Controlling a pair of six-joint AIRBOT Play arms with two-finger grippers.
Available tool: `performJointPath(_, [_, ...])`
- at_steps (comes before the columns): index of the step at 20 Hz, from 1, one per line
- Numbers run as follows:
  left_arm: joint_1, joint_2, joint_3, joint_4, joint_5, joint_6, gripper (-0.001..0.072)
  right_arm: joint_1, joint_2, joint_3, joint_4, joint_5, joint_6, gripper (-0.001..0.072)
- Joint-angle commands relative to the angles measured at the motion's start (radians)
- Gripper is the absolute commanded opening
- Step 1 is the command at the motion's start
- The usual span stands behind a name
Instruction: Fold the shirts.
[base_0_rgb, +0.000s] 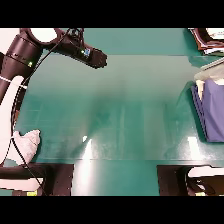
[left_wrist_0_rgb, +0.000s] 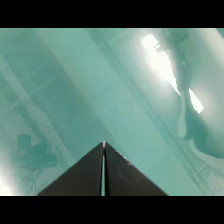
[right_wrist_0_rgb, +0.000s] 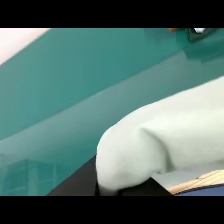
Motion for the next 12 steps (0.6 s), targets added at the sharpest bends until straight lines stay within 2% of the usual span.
performJointPath(1, [-0.002, 0.000, 0.000, -0.001, -0.002, -0.002, 0.0029, -0.027, 0.064, -0.019, 0.011, 0.030, -0.003, 0.0018])
performJointPath(5, [-0.002, 0.000, 0.000, -0.001, -0.008, -0.001, 0.0029, -0.093, 0.182, -0.185, -0.053, 0.111, -0.004, 0.0019])
performJointPath(12, [-0.002, 0.000, 0.000, -0.001, -0.016, -0.001, 0.0029, -0.222, 0.438, -0.567, -0.384, 0.184, -0.004, 0.0024])
